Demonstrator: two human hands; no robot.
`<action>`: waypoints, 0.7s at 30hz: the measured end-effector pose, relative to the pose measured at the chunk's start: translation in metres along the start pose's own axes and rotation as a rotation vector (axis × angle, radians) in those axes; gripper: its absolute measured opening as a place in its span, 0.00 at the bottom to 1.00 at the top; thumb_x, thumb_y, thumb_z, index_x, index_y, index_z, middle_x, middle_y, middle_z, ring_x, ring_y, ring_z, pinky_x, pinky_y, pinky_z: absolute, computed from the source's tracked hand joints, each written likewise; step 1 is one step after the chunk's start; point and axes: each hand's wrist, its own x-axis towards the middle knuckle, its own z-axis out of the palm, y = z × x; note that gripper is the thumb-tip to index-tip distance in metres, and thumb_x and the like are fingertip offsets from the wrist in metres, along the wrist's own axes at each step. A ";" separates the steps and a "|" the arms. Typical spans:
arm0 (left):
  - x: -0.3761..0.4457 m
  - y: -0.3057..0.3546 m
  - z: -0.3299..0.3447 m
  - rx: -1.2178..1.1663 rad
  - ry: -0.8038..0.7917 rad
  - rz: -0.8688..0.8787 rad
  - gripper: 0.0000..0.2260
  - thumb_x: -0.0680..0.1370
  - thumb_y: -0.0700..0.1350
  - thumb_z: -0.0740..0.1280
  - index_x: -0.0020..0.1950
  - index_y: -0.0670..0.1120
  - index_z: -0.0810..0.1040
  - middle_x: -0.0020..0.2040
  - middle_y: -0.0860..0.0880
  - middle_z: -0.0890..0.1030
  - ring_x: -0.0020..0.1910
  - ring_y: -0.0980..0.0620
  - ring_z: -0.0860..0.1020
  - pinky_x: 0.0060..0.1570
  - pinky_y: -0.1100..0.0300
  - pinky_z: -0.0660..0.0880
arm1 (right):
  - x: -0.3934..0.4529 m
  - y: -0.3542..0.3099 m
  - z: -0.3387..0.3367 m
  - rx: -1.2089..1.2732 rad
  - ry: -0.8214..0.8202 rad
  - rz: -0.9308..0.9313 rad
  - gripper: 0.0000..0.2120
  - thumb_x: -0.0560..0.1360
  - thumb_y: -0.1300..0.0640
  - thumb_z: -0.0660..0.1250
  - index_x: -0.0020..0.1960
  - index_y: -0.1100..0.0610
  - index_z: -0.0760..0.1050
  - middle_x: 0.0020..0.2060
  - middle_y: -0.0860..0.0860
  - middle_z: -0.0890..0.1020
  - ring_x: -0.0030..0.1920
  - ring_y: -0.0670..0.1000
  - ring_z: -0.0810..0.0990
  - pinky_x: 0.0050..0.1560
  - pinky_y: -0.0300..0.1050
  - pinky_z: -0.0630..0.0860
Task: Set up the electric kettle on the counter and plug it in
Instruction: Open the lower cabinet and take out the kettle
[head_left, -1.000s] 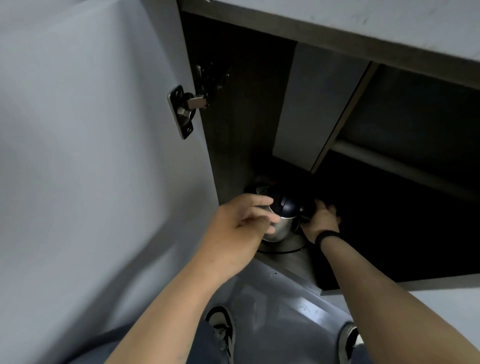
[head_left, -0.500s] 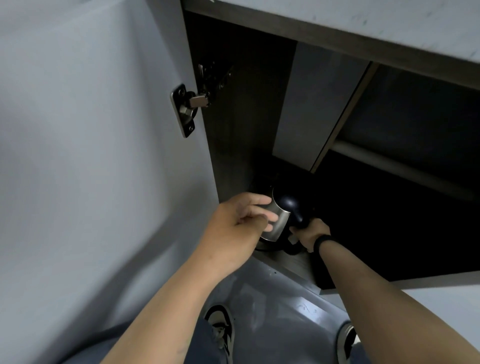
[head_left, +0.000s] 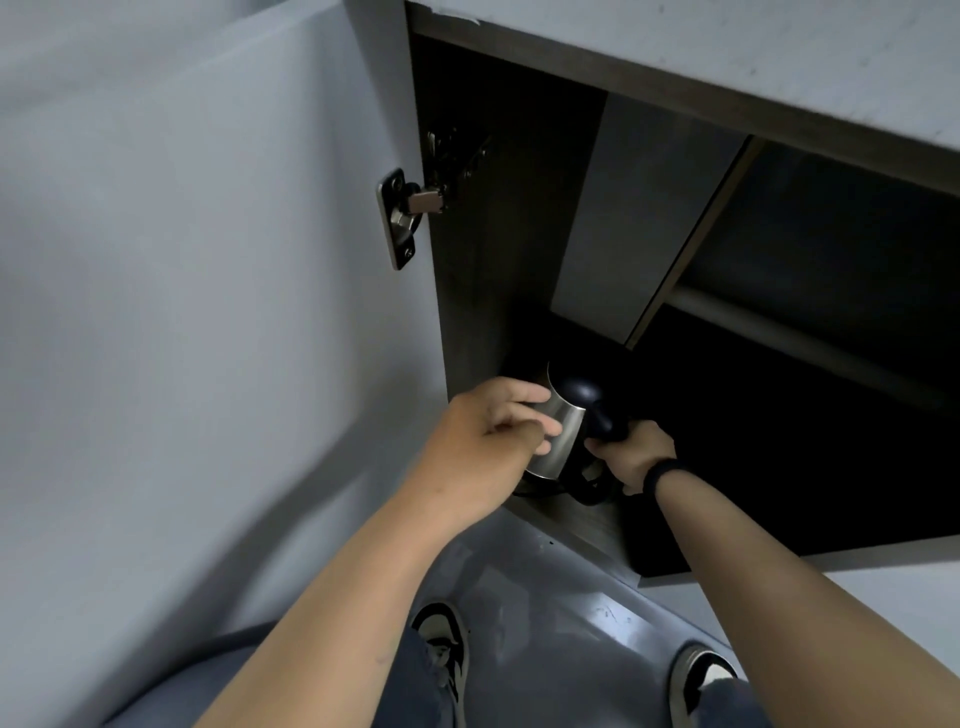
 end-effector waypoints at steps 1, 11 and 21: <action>0.001 -0.001 0.001 0.013 -0.010 -0.009 0.13 0.78 0.39 0.63 0.60 0.50 0.77 0.47 0.54 0.85 0.48 0.59 0.82 0.53 0.62 0.77 | -0.003 -0.002 -0.002 -0.001 0.005 -0.012 0.17 0.72 0.52 0.72 0.57 0.59 0.77 0.42 0.55 0.82 0.48 0.57 0.81 0.51 0.53 0.80; 0.032 -0.046 0.032 0.212 -0.116 -0.191 0.13 0.76 0.44 0.64 0.61 0.50 0.77 0.53 0.53 0.81 0.54 0.54 0.79 0.59 0.58 0.74 | -0.025 -0.016 -0.011 -0.055 0.010 -0.078 0.19 0.71 0.50 0.72 0.58 0.58 0.78 0.50 0.58 0.83 0.50 0.59 0.82 0.50 0.53 0.81; 0.081 -0.092 0.082 0.416 -0.138 -0.349 0.05 0.74 0.39 0.62 0.38 0.40 0.72 0.37 0.42 0.75 0.42 0.45 0.77 0.31 0.60 0.67 | -0.030 -0.022 -0.024 -0.040 -0.060 -0.080 0.18 0.73 0.50 0.71 0.59 0.59 0.76 0.51 0.57 0.81 0.51 0.57 0.81 0.50 0.51 0.81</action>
